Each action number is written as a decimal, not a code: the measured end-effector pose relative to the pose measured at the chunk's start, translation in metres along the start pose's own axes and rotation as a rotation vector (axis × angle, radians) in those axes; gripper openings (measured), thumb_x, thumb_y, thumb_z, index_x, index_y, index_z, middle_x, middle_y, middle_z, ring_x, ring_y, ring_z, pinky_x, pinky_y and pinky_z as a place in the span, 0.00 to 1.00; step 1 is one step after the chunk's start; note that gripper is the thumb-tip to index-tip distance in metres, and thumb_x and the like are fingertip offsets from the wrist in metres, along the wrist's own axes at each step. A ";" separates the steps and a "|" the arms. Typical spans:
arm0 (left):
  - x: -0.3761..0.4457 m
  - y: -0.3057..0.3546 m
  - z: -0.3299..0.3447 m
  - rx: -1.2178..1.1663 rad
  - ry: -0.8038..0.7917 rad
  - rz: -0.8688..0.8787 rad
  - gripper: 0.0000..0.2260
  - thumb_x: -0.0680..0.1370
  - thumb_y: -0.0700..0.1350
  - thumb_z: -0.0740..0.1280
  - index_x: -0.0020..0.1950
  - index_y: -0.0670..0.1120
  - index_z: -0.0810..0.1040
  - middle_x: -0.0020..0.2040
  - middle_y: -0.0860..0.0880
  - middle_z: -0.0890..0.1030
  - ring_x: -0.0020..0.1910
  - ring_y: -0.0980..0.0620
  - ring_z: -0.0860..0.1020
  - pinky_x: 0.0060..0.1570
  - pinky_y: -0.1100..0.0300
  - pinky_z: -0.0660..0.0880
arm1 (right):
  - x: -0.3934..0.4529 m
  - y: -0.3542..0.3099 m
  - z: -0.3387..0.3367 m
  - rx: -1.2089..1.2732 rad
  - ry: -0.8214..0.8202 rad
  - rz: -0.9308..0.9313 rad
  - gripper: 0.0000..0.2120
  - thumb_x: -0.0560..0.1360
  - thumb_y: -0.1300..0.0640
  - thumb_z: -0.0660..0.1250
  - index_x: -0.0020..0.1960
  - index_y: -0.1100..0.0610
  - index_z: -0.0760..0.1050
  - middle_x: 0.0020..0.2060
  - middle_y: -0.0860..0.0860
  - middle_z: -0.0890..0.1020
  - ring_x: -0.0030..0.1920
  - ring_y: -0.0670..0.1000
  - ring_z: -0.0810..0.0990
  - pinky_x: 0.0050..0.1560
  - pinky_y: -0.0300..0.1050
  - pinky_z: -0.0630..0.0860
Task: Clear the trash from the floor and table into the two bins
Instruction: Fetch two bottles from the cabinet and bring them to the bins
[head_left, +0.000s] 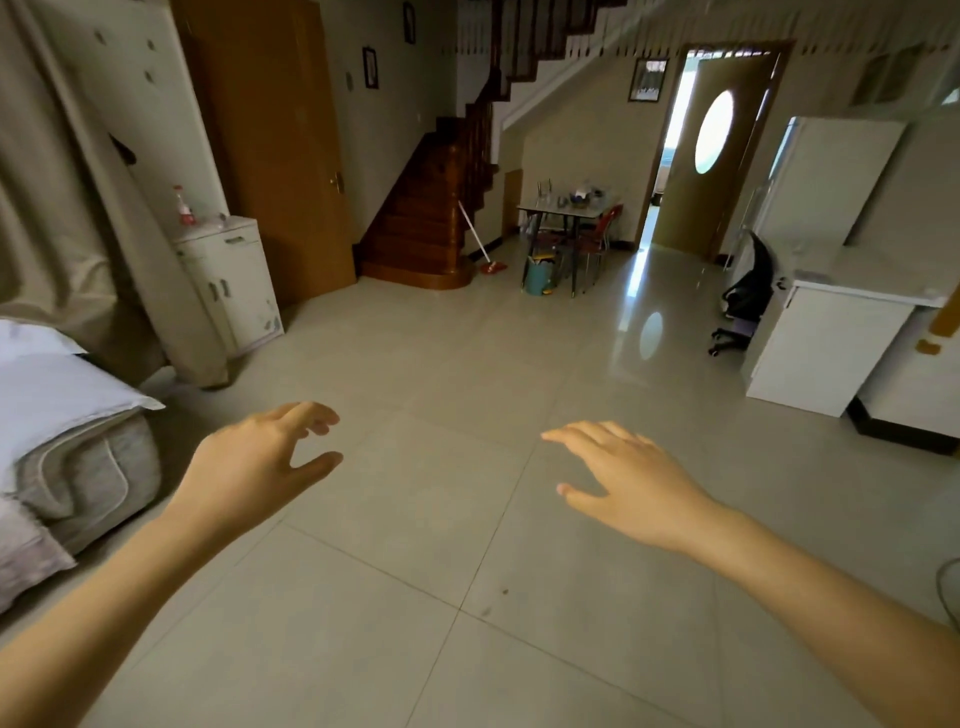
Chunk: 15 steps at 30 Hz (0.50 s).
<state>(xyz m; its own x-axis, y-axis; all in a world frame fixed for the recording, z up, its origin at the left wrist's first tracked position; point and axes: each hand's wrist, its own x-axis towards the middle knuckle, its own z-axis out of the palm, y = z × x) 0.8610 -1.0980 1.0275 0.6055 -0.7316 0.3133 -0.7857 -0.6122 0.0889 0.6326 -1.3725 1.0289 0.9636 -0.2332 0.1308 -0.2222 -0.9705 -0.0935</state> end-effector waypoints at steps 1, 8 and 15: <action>0.016 -0.002 0.005 -0.011 -0.008 -0.003 0.19 0.74 0.59 0.67 0.62 0.56 0.72 0.55 0.57 0.80 0.51 0.56 0.79 0.40 0.62 0.77 | 0.013 0.010 -0.001 -0.011 -0.004 0.004 0.25 0.78 0.44 0.59 0.73 0.43 0.58 0.69 0.39 0.65 0.70 0.45 0.62 0.64 0.44 0.62; 0.108 -0.022 0.040 -0.036 -0.039 -0.046 0.19 0.75 0.61 0.65 0.63 0.57 0.71 0.56 0.59 0.78 0.53 0.59 0.77 0.44 0.59 0.79 | 0.114 0.061 0.003 -0.020 -0.013 -0.029 0.26 0.77 0.40 0.58 0.73 0.41 0.57 0.69 0.38 0.65 0.70 0.43 0.61 0.64 0.42 0.61; 0.224 -0.048 0.083 -0.038 -0.024 -0.093 0.19 0.74 0.59 0.66 0.63 0.57 0.72 0.57 0.58 0.79 0.53 0.59 0.77 0.43 0.65 0.75 | 0.248 0.125 0.021 0.001 0.017 -0.113 0.26 0.77 0.39 0.59 0.72 0.41 0.59 0.68 0.38 0.67 0.69 0.43 0.63 0.64 0.42 0.63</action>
<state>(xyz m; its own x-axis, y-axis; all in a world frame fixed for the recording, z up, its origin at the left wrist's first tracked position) 1.0450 -1.2568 1.0147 0.6787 -0.6792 0.2795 -0.7298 -0.6665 0.1523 0.8469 -1.5501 1.0293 0.9798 -0.1234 0.1574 -0.1122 -0.9906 -0.0779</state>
